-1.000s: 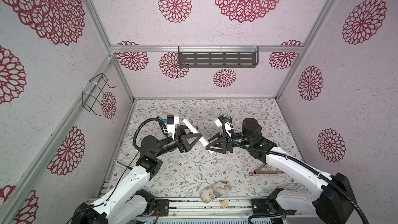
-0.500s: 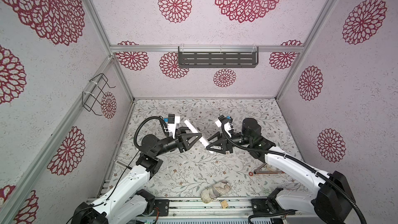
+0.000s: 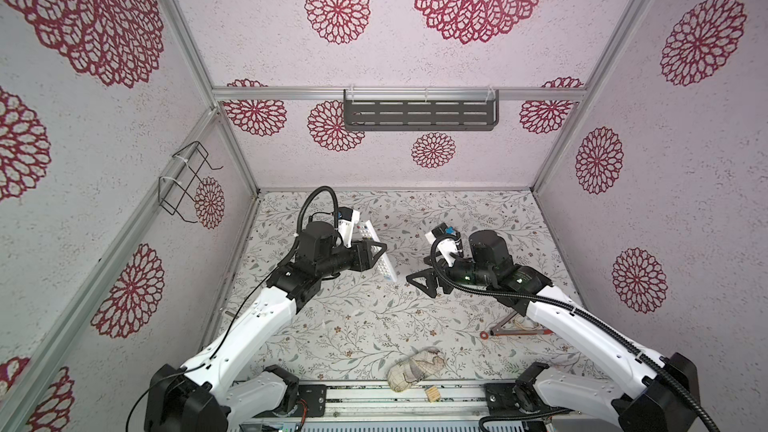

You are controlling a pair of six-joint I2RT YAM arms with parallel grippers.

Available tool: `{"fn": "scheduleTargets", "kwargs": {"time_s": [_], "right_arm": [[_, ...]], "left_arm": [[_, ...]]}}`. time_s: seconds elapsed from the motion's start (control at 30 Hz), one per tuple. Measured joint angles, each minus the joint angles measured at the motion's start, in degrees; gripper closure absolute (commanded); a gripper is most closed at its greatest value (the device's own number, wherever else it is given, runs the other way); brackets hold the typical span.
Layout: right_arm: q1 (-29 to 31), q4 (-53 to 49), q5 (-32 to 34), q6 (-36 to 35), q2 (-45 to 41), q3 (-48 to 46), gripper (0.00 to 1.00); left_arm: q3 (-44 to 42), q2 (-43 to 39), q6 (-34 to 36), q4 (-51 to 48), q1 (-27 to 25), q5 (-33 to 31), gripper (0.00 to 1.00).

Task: Load the batteries into the remote control

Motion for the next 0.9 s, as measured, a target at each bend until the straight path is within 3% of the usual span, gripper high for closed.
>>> {"fn": "scheduleTargets", "kwargs": {"time_s": [0.2, 0.43, 0.63, 0.9], "right_arm": [[0.0, -2.0, 10.7, -1.5, -2.6, -6.0, 0.01], [0.0, -2.0, 15.9, -1.4, -4.2, -12.1, 0.01], [0.1, -1.6, 17.5, -1.4, -6.4, -15.3, 0.01], [0.2, -0.2, 18.1, 0.3, -7.4, -18.8, 0.01]], "left_arm": [[10.5, 13.9, 1.2, -18.9, 0.0, -4.1, 0.8], [25.0, 32.5, 4.3, -33.7, -1.1, -11.5, 0.78], [33.2, 42.9, 4.7, -39.2, -2.3, -15.2, 0.76], [42.7, 53.5, 4.6, -41.4, -2.3, -14.0, 0.74]]}}
